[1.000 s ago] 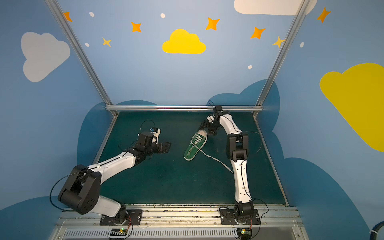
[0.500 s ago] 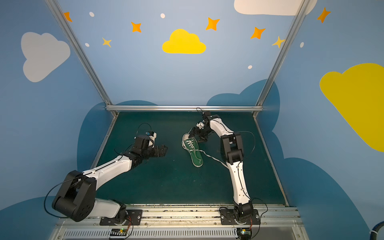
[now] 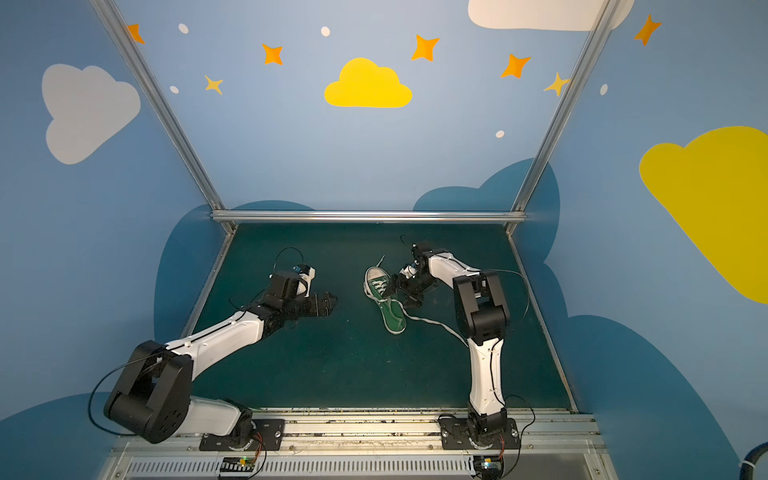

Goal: Tie the shoes

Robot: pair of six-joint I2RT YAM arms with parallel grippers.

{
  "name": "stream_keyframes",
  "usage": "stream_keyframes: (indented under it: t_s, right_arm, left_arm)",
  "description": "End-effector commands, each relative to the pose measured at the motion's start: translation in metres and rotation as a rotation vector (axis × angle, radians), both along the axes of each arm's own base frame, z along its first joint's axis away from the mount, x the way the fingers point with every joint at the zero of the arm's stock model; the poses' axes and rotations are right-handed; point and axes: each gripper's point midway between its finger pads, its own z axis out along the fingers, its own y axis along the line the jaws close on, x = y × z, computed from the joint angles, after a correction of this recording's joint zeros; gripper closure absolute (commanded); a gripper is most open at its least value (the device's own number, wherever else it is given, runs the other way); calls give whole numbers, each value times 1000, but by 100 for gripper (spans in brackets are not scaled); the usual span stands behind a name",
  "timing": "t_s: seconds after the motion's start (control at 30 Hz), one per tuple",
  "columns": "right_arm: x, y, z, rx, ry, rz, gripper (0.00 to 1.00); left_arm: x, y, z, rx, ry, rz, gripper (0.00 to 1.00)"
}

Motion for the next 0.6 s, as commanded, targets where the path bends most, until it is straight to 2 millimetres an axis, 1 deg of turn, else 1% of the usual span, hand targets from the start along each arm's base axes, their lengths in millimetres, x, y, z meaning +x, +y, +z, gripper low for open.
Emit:
stream_keyframes:
  t_s: [0.0, 0.07, 0.17, 0.3, 0.4, 0.43, 0.5, 0.57]
  right_arm:
    - [-11, 17, 22, 72, -39, 19, 18]
    - [-19, 19, 20, 76, -33, 22, 18]
    - [-24, 19, 19, 83, -32, 17, 18]
    - [-22, 9, 23, 37, -57, -1, 18]
    - [-20, -7, 37, -31, -102, -45, 18]
    - [-20, -16, 42, -72, -109, -73, 18]
    - [-24, -32, 52, -130, -117, -126, 18]
    - [-32, -51, 59, -205, -126, -194, 18]
  left_arm:
    - [0, -4, 0, -21, 26, -14, 1]
    - [0, -5, 0, -22, 28, -12, 1]
    - [-1, -5, -1, -24, 33, -12, 1]
    - [-2, -7, -1, -35, 44, -17, 1]
    - [-3, -8, -2, -27, 51, -20, 1]
    - [-1, -7, -3, -17, 53, -16, 1]
    - [3, -5, -3, 12, 60, 0, 1]
    - [10, -6, -3, 37, 66, 9, 2]
